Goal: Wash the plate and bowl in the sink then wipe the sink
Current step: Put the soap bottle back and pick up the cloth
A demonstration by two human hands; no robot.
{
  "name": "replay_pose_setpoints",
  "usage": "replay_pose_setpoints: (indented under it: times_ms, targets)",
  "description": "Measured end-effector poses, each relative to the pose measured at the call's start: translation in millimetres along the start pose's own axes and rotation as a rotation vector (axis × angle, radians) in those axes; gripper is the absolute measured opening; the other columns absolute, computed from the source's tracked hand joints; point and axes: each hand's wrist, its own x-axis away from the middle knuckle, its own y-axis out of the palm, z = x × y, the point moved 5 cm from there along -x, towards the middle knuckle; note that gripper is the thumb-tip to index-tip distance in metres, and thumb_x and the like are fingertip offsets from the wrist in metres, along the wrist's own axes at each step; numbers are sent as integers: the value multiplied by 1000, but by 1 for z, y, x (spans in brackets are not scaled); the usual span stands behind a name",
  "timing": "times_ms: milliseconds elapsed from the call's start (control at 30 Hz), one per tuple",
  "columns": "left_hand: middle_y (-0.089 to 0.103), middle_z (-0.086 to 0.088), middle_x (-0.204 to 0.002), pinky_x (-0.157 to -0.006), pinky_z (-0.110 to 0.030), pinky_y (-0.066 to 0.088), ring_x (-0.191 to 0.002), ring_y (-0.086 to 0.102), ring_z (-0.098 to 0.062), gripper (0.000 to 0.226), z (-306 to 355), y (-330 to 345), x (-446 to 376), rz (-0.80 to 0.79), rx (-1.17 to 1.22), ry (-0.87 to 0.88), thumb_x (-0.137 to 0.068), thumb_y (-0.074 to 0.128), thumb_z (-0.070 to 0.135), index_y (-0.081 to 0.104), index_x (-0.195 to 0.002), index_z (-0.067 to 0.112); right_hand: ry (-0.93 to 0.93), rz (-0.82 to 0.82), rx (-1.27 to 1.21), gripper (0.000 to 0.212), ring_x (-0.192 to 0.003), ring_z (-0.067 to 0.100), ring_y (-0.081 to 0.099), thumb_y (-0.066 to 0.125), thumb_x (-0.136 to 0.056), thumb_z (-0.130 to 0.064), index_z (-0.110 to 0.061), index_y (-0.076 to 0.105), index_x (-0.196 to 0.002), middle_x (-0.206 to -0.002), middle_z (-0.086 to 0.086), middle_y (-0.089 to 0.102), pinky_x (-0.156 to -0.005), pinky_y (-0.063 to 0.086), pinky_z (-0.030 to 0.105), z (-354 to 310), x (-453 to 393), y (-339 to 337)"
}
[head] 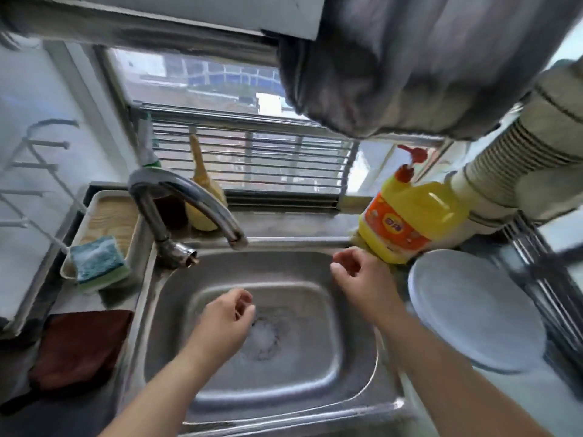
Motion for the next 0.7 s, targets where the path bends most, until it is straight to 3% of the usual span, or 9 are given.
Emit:
replay_pose_setpoints:
  times_ms: [100, 233, 333, 533, 633, 700]
  targets:
    - [59, 8, -70, -64, -27, 44, -66, 55, -12, 2, 46, 28, -14, -58, -6, 80, -89, 59, 22, 59, -87, 21, -56, 168, 109, 17, -69, 6, 53, 67, -84, -18, -12, 65, -100, -82, -3, 60, -68, 36, 14, 16, -19, -62]
    - [58, 9, -73, -63, -29, 47, -65, 55, -14, 6, 105, 49, -38, -70, 2, 173, -89, 57, 25, 60, -93, 23, -111, 374, 333, 30, -94, 25, 56, 68, -83, -19, -6, 62, -110, -101, 9, 63, -82, 40, 30, 33, -43, -124]
    - [60, 6, -75, -68, -32, 48, -68, 56, -19, 10, 141, 53, -54, -65, -10, 227, -89, 56, 24, 62, -96, 20, -115, 458, 494, 37, -105, 30, 52, 67, -83, -22, -7, 59, -115, -111, 13, 61, -91, 38, 36, 41, -64, -154]
    - [59, 10, -74, -61, -28, 46, -64, 55, -13, 11, 161, 50, -69, -35, -62, 200, -91, 54, 23, 62, -98, 19, 37, 175, 489, 42, -113, 31, 56, 50, -95, -25, -4, 47, -131, -122, 15, 60, -91, 44, 35, 59, -101, -157]
    - [60, 9, -77, -57, -27, 48, -63, 58, -17, 10, 151, 44, -63, -36, -50, 151, -92, 53, 22, 61, -96, 20, -44, 109, 461, 38, -113, 31, 54, 47, -97, -23, -1, 45, -129, -122, 17, 58, -89, 41, 34, 54, -105, -154]
    - [59, 9, -78, -62, -27, 48, -69, 59, -17, 9, 140, 38, -59, -27, -83, 139, -92, 53, 23, 60, -97, 18, -132, 82, 428, 35, -110, 32, 54, 49, -96, -22, -2, 47, -126, -120, 17, 58, -85, 38, 32, 39, -107, -151]
